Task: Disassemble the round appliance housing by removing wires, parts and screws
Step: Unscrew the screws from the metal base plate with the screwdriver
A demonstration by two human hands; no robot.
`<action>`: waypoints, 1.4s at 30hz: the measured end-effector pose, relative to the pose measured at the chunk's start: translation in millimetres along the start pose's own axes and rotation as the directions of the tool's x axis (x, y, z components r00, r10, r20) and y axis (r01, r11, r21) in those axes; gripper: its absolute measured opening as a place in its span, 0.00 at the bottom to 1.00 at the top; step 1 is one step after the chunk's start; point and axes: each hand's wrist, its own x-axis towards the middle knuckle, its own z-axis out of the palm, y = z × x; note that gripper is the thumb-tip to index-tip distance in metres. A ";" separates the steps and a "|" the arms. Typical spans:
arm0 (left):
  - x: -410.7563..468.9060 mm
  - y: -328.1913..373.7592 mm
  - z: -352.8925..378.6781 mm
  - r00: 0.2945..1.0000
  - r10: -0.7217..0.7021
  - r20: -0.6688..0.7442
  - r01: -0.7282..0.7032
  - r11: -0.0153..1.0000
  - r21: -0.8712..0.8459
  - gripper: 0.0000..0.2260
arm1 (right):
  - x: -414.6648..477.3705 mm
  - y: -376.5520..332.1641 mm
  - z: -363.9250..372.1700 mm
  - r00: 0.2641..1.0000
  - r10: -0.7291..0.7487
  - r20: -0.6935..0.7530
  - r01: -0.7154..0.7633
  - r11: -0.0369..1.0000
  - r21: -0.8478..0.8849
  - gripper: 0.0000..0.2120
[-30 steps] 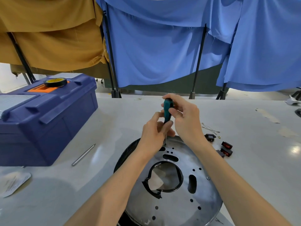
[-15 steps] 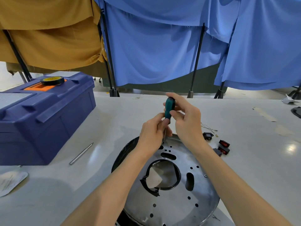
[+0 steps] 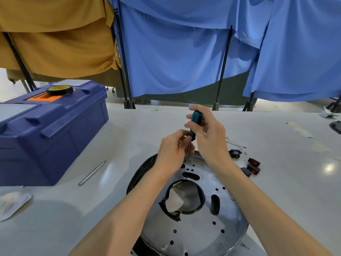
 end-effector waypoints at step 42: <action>0.0 0.5 -3.8 0.997 0.007 0.074 -0.012 0.998 0.062 0.07 | -0.9 -2.1 1.2 0.999 -0.042 -0.012 0.041 0.996 -0.079 0.28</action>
